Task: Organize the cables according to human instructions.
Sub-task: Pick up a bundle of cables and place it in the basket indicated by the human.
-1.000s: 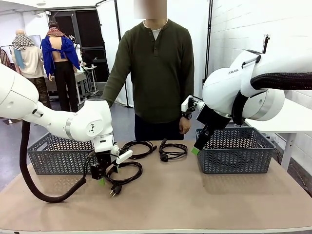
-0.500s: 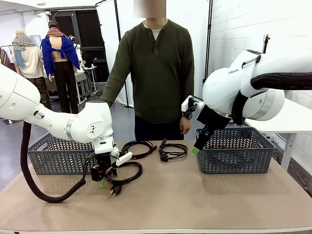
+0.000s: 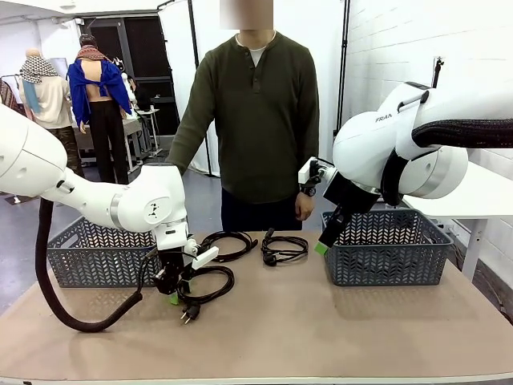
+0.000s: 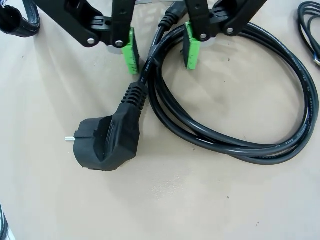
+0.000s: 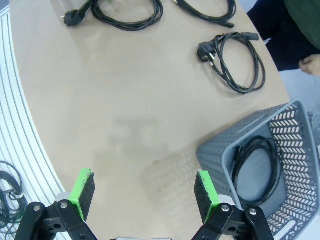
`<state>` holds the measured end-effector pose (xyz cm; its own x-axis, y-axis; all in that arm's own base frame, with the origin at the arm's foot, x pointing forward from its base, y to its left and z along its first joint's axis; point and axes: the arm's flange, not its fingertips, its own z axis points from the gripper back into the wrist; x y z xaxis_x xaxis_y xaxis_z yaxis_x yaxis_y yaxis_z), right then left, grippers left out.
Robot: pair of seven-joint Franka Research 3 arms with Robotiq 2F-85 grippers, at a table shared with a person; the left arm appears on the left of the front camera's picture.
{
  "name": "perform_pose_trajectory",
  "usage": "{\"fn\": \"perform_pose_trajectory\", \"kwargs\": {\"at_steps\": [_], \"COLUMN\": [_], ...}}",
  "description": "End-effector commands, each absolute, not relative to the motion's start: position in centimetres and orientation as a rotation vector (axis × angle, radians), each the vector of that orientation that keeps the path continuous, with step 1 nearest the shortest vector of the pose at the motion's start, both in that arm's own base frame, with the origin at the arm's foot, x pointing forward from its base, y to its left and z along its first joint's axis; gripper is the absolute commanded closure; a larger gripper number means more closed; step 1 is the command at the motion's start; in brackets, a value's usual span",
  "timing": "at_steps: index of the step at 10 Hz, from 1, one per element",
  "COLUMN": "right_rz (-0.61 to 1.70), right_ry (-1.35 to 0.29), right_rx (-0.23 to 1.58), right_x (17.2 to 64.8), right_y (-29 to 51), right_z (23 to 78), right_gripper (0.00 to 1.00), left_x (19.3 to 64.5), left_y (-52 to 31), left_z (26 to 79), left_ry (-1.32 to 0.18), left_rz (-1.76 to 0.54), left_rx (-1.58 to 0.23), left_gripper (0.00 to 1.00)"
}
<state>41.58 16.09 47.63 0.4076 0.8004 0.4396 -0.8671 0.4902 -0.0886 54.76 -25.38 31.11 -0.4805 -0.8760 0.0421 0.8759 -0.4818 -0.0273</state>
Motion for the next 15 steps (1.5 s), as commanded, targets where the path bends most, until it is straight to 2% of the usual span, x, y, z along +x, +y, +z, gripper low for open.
{"fn": "perform_pose_trajectory", "kwargs": {"at_steps": [1,7,9,12,15], "right_rz": [1.052,1.052,1.052,1.052,1.052], "right_ry": [-0.463,-0.463,-0.463,-0.463,-0.463], "right_rx": [0.158,0.158,0.158,0.158,0.158], "right_x": [41.7,41.7,41.7,41.7,41.7], "right_y": [16.1,16.1,16.1,16.1,16.1], "right_z": [47.7,47.7,47.7,47.7,47.7], "right_gripper": [0.0,0.0,0.0,0.0,0.0], "left_x": [55.0,53.4,52.1,50.7,50.2], "left_y": [-25.1,-26.1,-27.0,-28.1,-28.4], "left_z": [30.4,32.5,34.9,39.2,44.7], "left_ry": [0.049,0.039,-0.004,-0.015,-0.12], "left_rz": [-2.096,-2.153,-2.151,-2.025,-1.9], "left_rx": [-0.067,-0.049,-0.027,-0.007,0.016], "left_gripper": [1.0,1.0,1.0,1.0,1.0]}}
